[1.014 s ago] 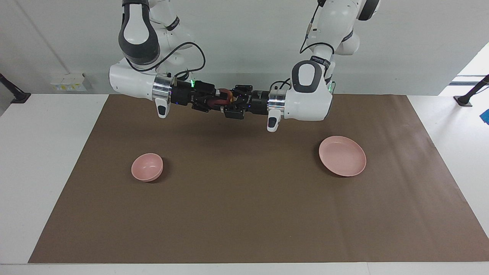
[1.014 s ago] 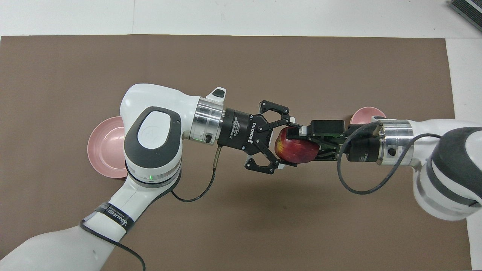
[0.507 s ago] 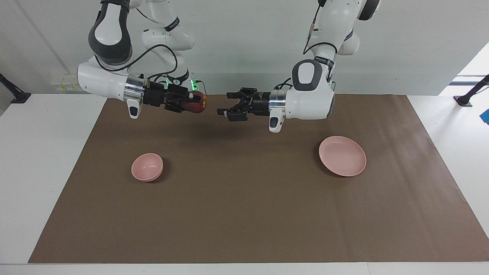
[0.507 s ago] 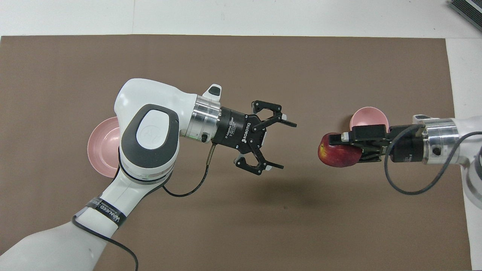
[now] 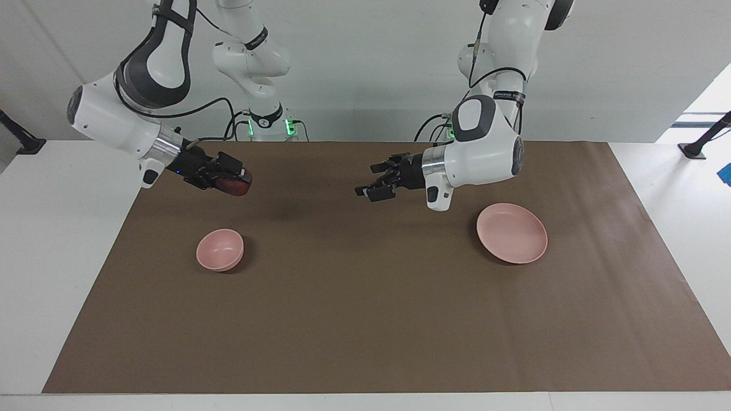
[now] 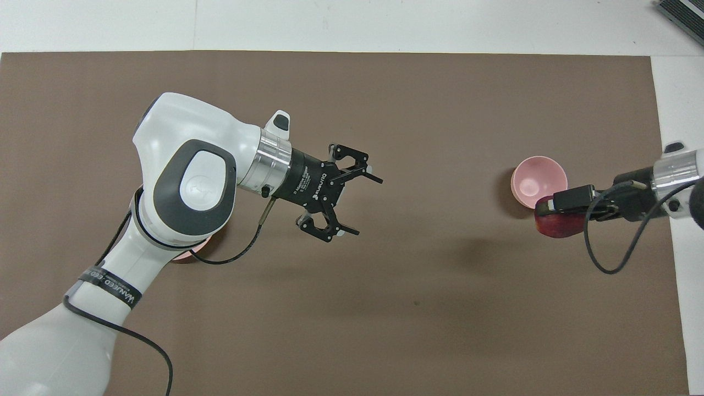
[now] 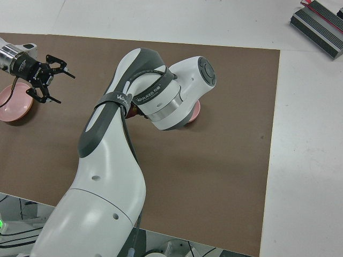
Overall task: Move apple from plate to bowl
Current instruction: 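Open the left gripper and carry the apple toward the bowl, then lower the apple into the bowl while the left gripper withdraws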
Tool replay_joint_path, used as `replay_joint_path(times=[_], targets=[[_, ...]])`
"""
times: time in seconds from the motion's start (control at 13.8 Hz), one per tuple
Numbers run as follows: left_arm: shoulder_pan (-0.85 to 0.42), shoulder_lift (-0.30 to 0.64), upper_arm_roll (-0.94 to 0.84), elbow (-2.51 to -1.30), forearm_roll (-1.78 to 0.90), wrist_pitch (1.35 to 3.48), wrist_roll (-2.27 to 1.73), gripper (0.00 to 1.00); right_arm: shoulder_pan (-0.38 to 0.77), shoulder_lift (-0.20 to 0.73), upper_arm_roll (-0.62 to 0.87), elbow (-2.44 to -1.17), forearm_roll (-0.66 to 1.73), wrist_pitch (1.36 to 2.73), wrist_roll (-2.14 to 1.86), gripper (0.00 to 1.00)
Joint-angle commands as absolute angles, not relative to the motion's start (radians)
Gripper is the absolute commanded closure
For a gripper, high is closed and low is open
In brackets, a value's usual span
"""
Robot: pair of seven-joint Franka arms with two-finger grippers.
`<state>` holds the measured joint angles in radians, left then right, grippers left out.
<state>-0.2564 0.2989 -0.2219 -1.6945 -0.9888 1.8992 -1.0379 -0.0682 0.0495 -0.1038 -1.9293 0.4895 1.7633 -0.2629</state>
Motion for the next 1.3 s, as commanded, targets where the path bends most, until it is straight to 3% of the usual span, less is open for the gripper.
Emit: replay_joint_path(times=[0.0,0.65,1.23], targets=[[-0.204,0.295,-0.224,-1.700,-0.854,1.855,-0.999,0.00,-0.034,0.095,-0.095,-1.881,0.278,1.885,-0.259,1.00],[-0.083,0.288,-0.224,-1.669,-0.269,1.725,-0.481,0.00,0.110,0.215,-0.094,-1.876,-0.233,2.131,-0.094,1.00],[0.038,0.201,-0.221,-1.588,0.075,1.476,-0.021,0.00,0.118,0.285,-0.094,-1.911,-0.272,2.193,-0.020,1.00]])
